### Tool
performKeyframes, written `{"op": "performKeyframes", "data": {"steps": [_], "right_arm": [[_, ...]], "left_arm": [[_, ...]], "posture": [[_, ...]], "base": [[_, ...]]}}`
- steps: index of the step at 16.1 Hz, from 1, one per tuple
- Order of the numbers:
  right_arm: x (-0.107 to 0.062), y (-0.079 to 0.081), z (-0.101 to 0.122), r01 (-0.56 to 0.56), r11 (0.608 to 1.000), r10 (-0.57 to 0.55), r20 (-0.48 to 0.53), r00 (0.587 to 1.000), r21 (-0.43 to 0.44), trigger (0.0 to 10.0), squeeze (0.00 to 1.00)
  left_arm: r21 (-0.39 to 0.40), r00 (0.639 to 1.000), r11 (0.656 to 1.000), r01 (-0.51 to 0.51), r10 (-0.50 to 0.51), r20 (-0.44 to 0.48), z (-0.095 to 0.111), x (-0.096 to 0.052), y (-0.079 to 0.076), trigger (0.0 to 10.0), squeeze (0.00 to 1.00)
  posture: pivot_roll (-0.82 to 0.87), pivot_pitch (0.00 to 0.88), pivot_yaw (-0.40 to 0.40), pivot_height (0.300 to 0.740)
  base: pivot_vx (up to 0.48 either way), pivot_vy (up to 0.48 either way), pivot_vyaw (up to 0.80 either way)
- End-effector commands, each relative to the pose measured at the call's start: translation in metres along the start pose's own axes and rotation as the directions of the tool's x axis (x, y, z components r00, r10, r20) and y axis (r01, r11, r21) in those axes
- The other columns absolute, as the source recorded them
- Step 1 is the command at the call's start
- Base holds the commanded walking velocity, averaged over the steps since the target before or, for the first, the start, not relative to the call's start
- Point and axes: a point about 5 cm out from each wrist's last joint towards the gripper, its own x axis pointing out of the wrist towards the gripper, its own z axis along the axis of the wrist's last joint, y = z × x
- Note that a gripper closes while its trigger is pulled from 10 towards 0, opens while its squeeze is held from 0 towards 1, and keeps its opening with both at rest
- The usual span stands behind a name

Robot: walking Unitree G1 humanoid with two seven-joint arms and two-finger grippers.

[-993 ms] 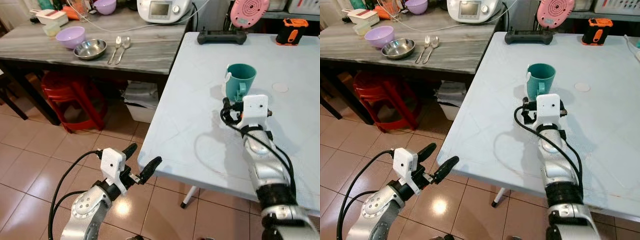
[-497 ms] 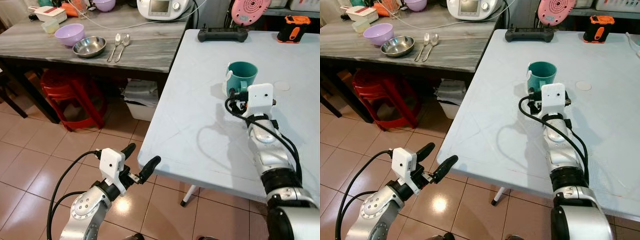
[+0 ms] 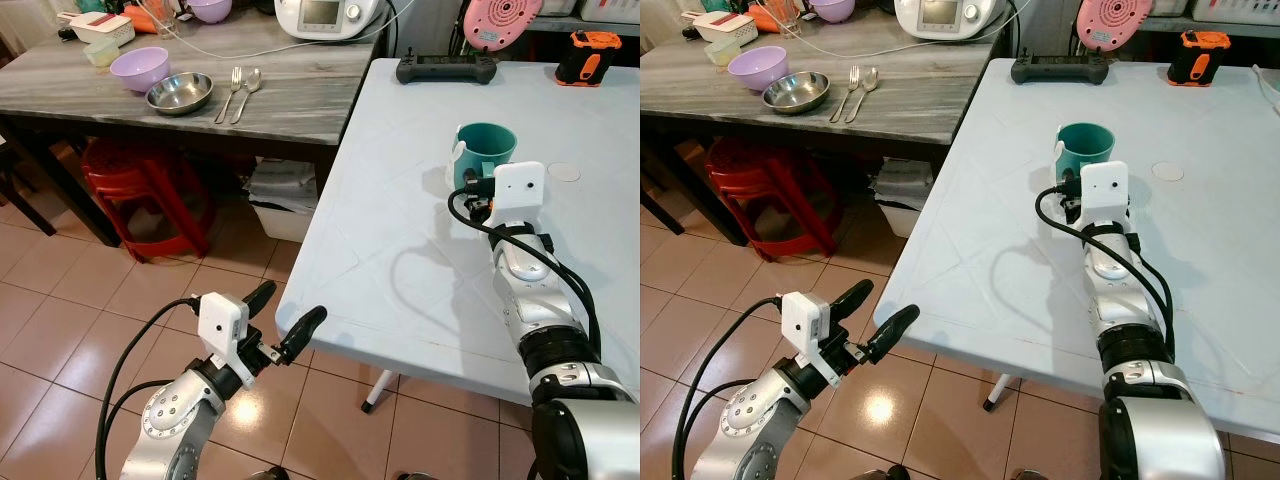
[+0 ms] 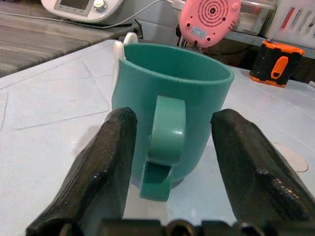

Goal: Setting the table

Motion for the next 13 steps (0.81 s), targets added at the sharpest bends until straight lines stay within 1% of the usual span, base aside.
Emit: {"op": "performKeyframes", "data": {"steps": [1, 6, 10, 11, 12, 13], "right_arm": [[0.0032, 0.0011, 0.0053, -0.006, 1.000, 0.006, 0.018, 1.000, 0.007, 0.0, 0.00], [0.0042, -0.0004, 0.0038, -0.001, 1.000, 0.001, 0.017, 1.000, 0.012, 0.0, 0.00], [0.0045, -0.0033, 0.0029, 0.011, 1.000, -0.011, 0.012, 1.000, 0.023, 0.0, 0.00], [0.0051, -0.0039, 0.0029, 0.021, 0.998, -0.022, 0.005, 1.000, 0.061, 0.0, 0.00], [0.0067, -0.0041, 0.0059, 0.025, 0.997, -0.026, 0.013, 1.000, 0.080, 0.0, 0.00], [0.0080, -0.0041, 0.0100, 0.021, 0.997, -0.024, 0.030, 0.999, 0.078, 0.0, 0.00]], "left_arm": [[0.008, 1.000, 1.000, 0.020, -0.020, 0.008, 0.0036, -0.0022, -0.0013, 10.0, 0.00], [0.000, 0.998, 0.998, 0.065, -0.065, 0.011, 0.0045, -0.0001, -0.0052, 10.0, 0.00], [0.004, 0.997, 0.997, 0.072, -0.072, 0.009, 0.0039, 0.0018, -0.0043, 10.0, 0.00], [0.006, 0.997, 0.997, 0.072, -0.073, 0.008, 0.0037, 0.0029, -0.0032, 10.0, 0.00], [0.009, 0.997, 0.997, 0.071, -0.071, 0.009, 0.0041, 0.0038, -0.0019, 10.0, 0.00], [0.013, 0.998, 0.998, 0.068, -0.068, 0.012, 0.0044, 0.0050, -0.0003, 10.0, 0.00]], "posture": [[0.00, 0.157, 0.093, 0.740], [0.01, 0.153, 0.095, 0.740], [0.01, 0.144, 0.097, 0.740], [0.01, 0.135, 0.097, 0.740], [0.01, 0.130, 0.098, 0.740], [0.00, 0.123, 0.098, 0.740]], "base": [[0.000, 0.000, 0.00], [0.000, 0.000, 0.00], [0.000, 0.000, 0.00], [0.000, 0.000, 0.00], [0.000, 0.000, 0.00], [0.000, 0.000, 0.00]]}}
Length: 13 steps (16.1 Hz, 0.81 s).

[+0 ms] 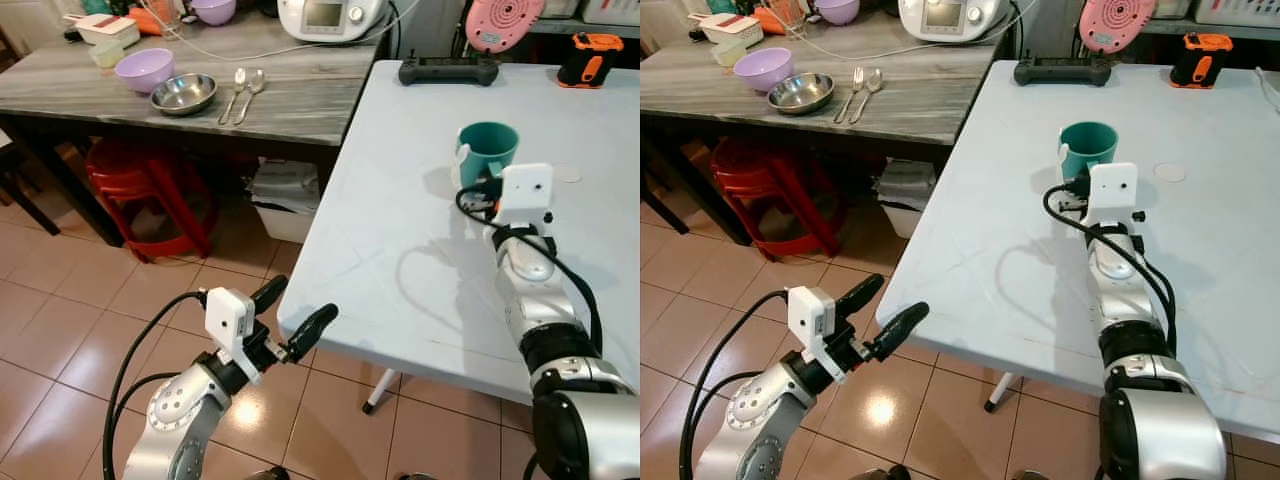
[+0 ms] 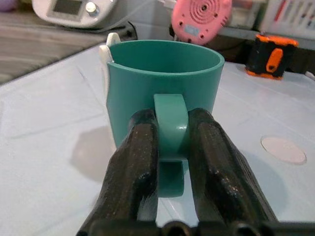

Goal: Setting the table

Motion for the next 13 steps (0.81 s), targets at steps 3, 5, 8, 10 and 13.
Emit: {"op": "performKeyframes", "data": {"steps": [3, 5, 8, 10, 13], "right_arm": [[-0.003, 0.003, 0.013, 0.011, 0.995, -0.018, 0.069, 0.997, 0.099, 0.0, 0.00], [-0.016, 0.008, 0.008, -0.004, 0.992, -0.007, 0.082, 0.997, 0.128, 1.8, 0.00], [-0.044, 0.014, 0.006, -0.034, 0.993, 0.020, 0.120, 0.993, 0.114, 10.0, 0.00], [-0.055, 0.012, 0.003, -0.017, 0.992, 0.004, 0.105, 0.994, 0.123, 10.0, 0.00], [-0.077, 0.002, -0.006, 0.017, 0.993, -0.025, 0.062, 0.998, 0.118, 10.0, 0.00]], "left_arm": [[0.072, 0.989, 0.987, -0.146, 0.144, 0.028, 0.002, 0.007, 0.024, 10.0, 0.00], [0.107, 0.953, 0.948, -0.301, 0.301, 0.016, 0.001, 0.010, 0.042, 10.0, 0.00], [0.092, 0.894, 0.890, -0.447, 0.448, 0.007, -0.001, 0.008, 0.062, 10.0, 0.00], [0.082, 0.887, 0.884, -0.460, 0.462, 0.004, -0.003, 0.008, 0.066, 10.0, 0.00], [0.058, 0.892, 0.890, -0.452, 0.452, 0.011, -0.004, 0.015, 0.068, 10.0, 0.00]], "posture": [[-0.01, 0.059, 0.085, 0.740], [-0.02, 0.038, 0.081, 0.740], [-0.05, 0.013, 0.083, 0.740], [-0.06, 0.006, 0.086, 0.740], [-0.09, 0.000, 0.099, 0.740]], "base": [[0.000, 0.000, 0.00], [0.000, 0.000, 0.00], [0.000, 0.000, 0.00], [0.000, 0.000, 0.00], [0.000, 0.081, -0.69]]}}
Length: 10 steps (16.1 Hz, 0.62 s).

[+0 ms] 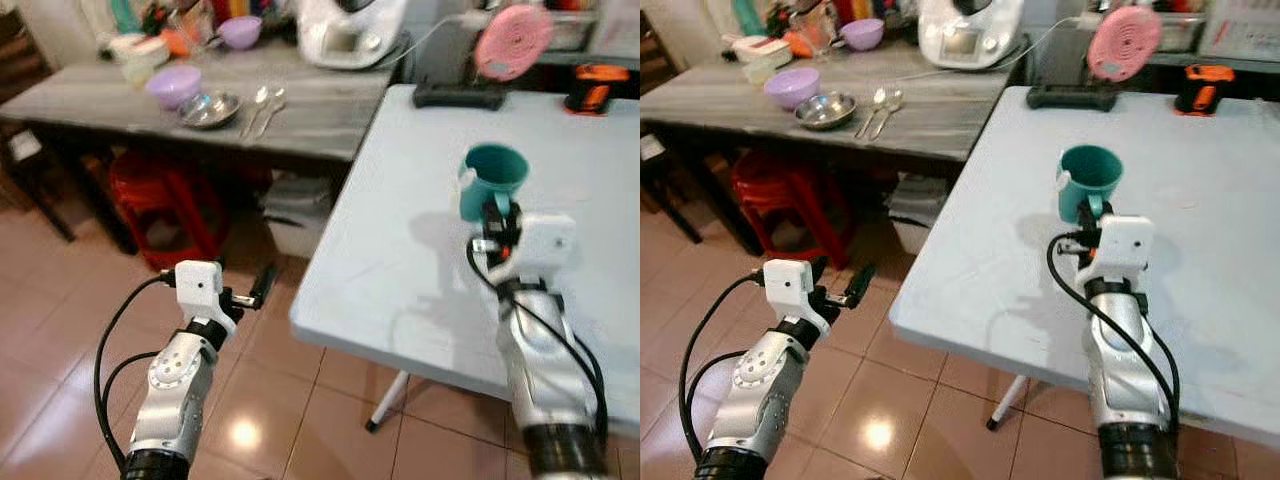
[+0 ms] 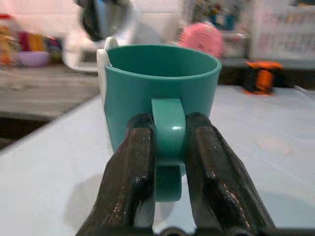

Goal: Setting the table

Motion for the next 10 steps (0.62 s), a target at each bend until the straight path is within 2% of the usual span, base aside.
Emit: {"op": "performKeyframes", "data": {"steps": [1, 3, 6, 10], "right_arm": [[-0.0013, -0.0053, 0.0049, 0.013, 1.000, -0.013, 0.013, 1.000, -0.005, 10.0, 0.00], [-0.0041, -0.0135, 0.0051, 0.021, 1.000, -0.021, 0.006, 1.000, -0.023, 10.0, 0.00], [-0.0076, -0.0128, 0.0093, 0.021, 0.999, -0.021, -0.003, 1.000, -0.030, 10.0, 0.00], [-0.0089, -0.0082, 0.0133, -0.008, 0.999, 0.008, -0.001, 1.000, -0.048, 10.0, 0.00]], "left_arm": [[-0.008, 1.000, 1.000, 0.008, -0.008, 0.014, 0.0019, 0.0034, -0.0013, 10.0, 0.00], [-0.019, 1.000, 1.000, 0.018, -0.018, 0.017, 0.0007, 0.0064, -0.0066, 10.0, 0.00], [-0.022, 1.000, 1.000, 0.021, -0.020, 0.023, -0.0005, 0.0089, -0.0089, 10.0, 0.00], [-0.028, 0.999, 0.999, 0.018, -0.017, 0.029, -0.0025, 0.0112, -0.0092, 10.0, 0.00]], "posture": [[-0.09, 0.000, 0.101, 0.740], [-0.10, 0.000, 0.102, 0.740], [-0.10, 0.000, 0.100, 0.740], [-0.10, 0.000, 0.094, 0.740]], "base": [[0.000, 0.322, -0.80], [0.000, 0.364, -0.80], [0.000, 0.434, -0.71], [0.000, 0.471, 0.00]]}}
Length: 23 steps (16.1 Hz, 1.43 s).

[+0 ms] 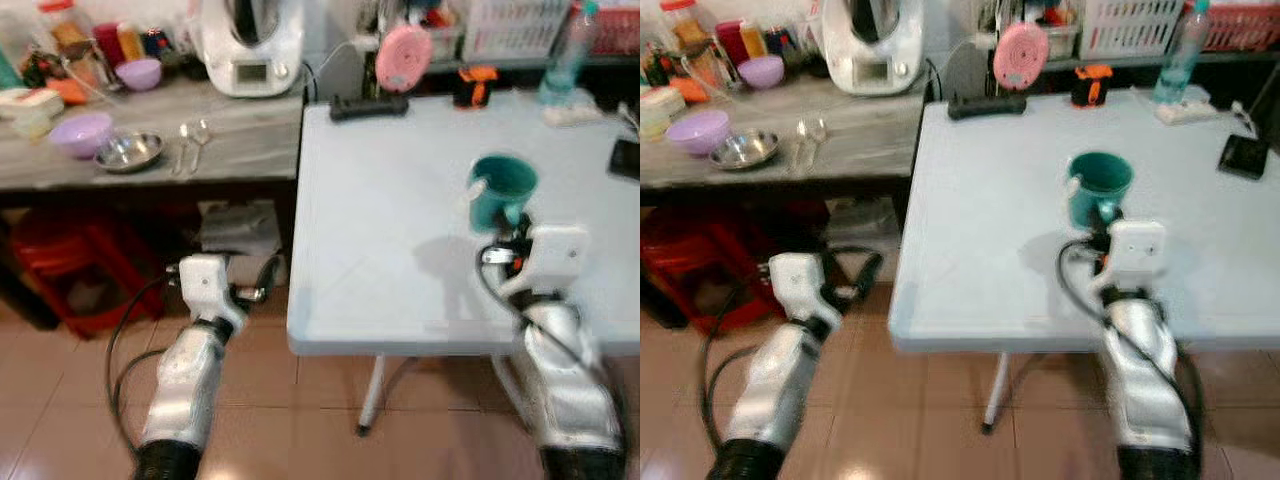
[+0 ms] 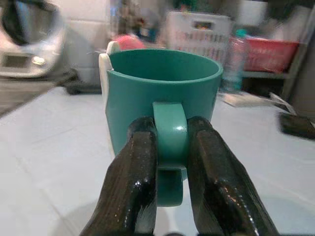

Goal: Setting the table

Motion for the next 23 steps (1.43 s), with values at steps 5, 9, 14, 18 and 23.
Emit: {"op": "performKeyframes", "data": {"steps": [5, 9, 14, 18, 23], "right_arm": [[-0.003, 0.010, 0.006, -0.031, 0.999, 0.031, 0.013, 0.999, 0.016, 10.0, 0.00], [-0.004, 0.011, 0.006, -0.037, 0.999, 0.037, 0.016, 0.999, 0.008, 10.0, 0.00], [-0.006, 0.014, 0.005, -0.046, 0.999, 0.046, 0.013, 0.999, 0.008, 10.0, 0.00], [-0.006, 0.014, 0.004, -0.041, 0.999, 0.041, 0.009, 0.999, 0.015, 10.0, 0.00], [-0.021, 0.025, -0.002, -0.061, 0.998, 0.061, 0.000, 0.998, 0.027, 10.0, 0.00]], "left_arm": [[0.026, 0.999, 0.999, -0.044, 0.044, 0.012, 0.002, -0.001, 0.014, 10.0, 0.00], [0.041, 0.998, 0.997, -0.070, 0.069, 0.012, 0.003, 0.001, 0.020, 10.0, 0.00], [0.055, 0.995, 0.994, -0.099, 0.099, 0.006, 0.002, 0.001, 0.026, 10.0, 0.00], [0.057, 0.994, 0.993, -0.105, 0.105, 0.009, 0.002, 0.002, 0.027, 10.0, 0.00], [0.089, 0.993, 0.989, -0.114, 0.115, -0.003, -0.002, -0.009, 0.034, 10.0, 0.00]], "posture": [[-0.11, 0.000, 0.098, 0.740], [-0.11, 0.000, 0.102, 0.740], [-0.10, 0.000, 0.106, 0.740], [-0.10, 0.000, 0.109, 0.740], [-0.10, 0.000, 0.110, 0.740]], "base": [[0.000, 0.474, 0.00], [0.000, 0.472, 0.00], [0.000, 0.472, 0.00], [0.000, 0.472, 0.00], [0.000, 0.000, 0.00]]}}
